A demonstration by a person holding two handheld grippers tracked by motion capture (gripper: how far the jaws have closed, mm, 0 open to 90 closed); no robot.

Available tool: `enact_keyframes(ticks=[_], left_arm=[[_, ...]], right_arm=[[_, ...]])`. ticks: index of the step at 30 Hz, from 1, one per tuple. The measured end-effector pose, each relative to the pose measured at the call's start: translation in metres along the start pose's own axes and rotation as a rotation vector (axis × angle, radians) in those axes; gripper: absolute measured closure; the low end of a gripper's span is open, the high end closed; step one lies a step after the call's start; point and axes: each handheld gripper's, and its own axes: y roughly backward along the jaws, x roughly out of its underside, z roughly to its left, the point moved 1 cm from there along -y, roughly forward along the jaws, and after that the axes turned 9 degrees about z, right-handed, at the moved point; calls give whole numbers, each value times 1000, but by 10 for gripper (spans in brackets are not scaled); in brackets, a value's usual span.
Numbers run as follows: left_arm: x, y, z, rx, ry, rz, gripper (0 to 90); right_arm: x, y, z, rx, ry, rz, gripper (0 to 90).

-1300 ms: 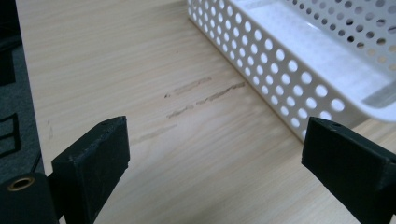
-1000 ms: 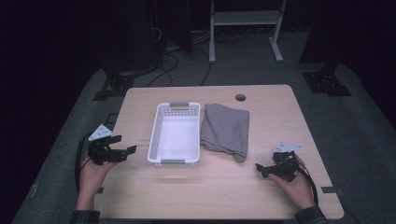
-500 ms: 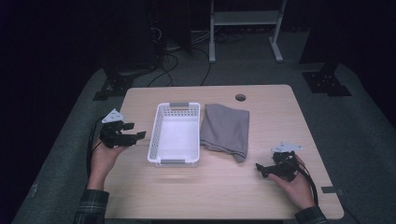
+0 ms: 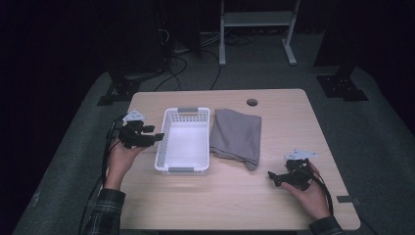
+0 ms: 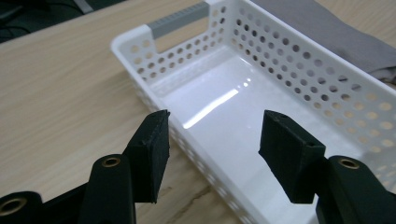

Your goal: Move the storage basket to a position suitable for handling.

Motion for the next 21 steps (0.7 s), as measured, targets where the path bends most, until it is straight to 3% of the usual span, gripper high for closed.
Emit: enact_keyframes(ticks=[2,7,8,21], left_arm=[[0,0,-15,28,-35,2,458],[3,-4,-32,75,-68,26,520],[6,-6,-41,103,-82,27,524],[22,-3,-82,200,-143,44,524]], right_arm=[[0,0,0,0,-1,-1,26],[0,0,0,0,-1,-1,26],[0,0,0,0,-1,-1,27],[0,0,0,0,-1,-1,26]])
